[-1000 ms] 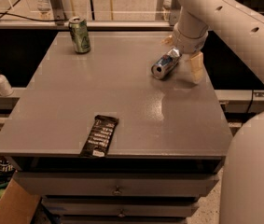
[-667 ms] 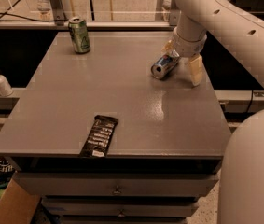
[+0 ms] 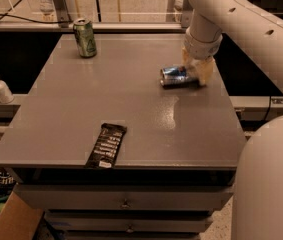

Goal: Move redbull can near rxbar chocolate

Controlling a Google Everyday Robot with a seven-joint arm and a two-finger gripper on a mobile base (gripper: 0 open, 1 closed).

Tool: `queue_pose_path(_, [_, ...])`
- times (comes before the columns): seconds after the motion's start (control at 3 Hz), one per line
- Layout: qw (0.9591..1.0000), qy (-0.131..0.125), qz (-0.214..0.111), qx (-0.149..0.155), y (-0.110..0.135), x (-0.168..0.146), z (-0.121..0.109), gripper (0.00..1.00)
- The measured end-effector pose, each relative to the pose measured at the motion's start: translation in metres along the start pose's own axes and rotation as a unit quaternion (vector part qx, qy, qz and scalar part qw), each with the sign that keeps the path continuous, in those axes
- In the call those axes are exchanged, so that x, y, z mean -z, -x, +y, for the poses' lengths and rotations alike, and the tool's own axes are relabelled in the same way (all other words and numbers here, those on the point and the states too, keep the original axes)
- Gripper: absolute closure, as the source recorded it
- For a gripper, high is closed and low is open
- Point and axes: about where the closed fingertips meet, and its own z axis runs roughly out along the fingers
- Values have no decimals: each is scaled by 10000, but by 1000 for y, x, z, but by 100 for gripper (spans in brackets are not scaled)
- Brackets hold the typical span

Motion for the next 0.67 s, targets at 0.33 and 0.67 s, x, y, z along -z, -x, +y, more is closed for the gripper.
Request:
queue_pose_path(0.33, [10000, -1, 0, 1, 0, 4, -1, 87])
queue_pose_path(0.67, [9995, -33, -170, -250, 20, 20, 5, 100])
